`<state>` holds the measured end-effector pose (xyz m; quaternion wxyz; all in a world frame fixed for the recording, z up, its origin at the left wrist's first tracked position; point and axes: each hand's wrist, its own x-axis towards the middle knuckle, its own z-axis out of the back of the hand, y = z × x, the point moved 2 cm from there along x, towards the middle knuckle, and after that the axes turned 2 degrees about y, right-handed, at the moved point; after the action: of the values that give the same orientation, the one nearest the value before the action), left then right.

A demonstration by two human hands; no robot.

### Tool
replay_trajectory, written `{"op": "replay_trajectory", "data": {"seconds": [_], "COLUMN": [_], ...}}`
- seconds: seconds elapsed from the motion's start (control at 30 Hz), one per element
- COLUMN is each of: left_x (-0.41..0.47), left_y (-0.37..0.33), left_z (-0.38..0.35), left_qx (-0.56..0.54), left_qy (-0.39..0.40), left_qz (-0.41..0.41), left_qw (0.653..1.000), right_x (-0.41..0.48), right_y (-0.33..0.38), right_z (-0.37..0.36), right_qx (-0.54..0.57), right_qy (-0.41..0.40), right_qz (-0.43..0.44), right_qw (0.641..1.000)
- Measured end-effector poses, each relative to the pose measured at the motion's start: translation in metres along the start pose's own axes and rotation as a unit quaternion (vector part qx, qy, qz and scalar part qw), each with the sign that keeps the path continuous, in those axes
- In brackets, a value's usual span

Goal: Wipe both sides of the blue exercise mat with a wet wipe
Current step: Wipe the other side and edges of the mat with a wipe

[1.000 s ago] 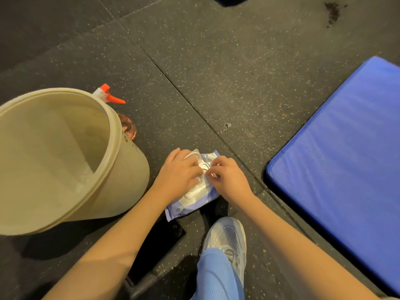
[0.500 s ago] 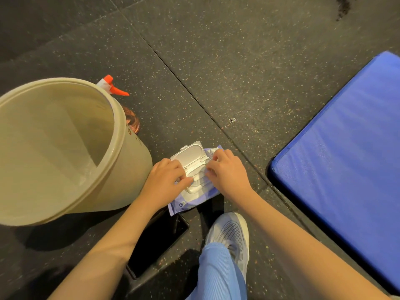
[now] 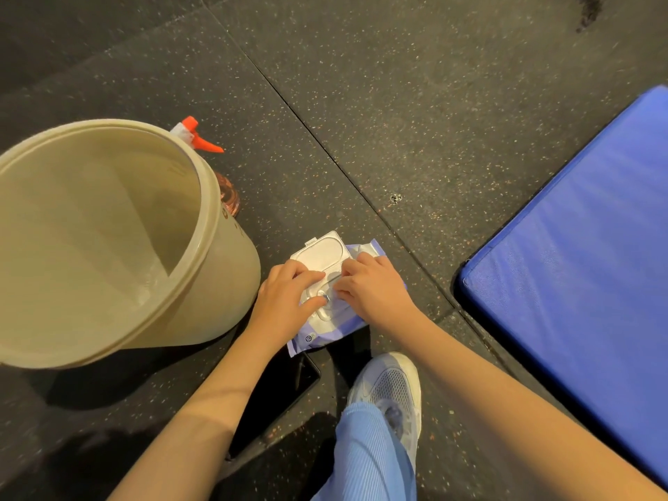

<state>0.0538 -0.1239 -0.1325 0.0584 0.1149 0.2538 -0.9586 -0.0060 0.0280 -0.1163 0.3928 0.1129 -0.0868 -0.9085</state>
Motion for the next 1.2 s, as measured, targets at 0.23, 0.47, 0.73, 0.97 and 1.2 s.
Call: {"op": "replay_trajectory", "data": {"seconds": [0.23,0.47,0.73,0.97,1.2], "left_x": [-0.002,0.000,-0.002,-0.004,-0.005], "left_y": [0.001,0.002,0.004,0.001,0.001], "left_z": [0.000,-0.001,-0.001,-0.003,-0.004], "left_qx": [0.002,-0.013,-0.027,-0.024,-0.036], "left_qy": [0.005,0.002,-0.007,-0.014,-0.008], "left_qz": [0.000,0.004,-0.006,0.006,0.013], "left_qw": [1.000,1.000,1.000,1.000,0.999], "right_x": [0.015,0.006,0.002,-0.005,0.000], "right_y": [0.006,0.003,-0.013,0.002,0.005], "right_z": [-0.002,-0.006,0.020,0.016,0.010], "right_qx": [-0.049,0.003,0.271,0.227,0.108], "right_qy": [0.013,0.042,-0.028,-0.002,0.105], "right_qz": [-0.013,-0.013,-0.137,-0.099,-0.074], "right_qw": [0.999,0.999,0.952,0.969,0.986]}}
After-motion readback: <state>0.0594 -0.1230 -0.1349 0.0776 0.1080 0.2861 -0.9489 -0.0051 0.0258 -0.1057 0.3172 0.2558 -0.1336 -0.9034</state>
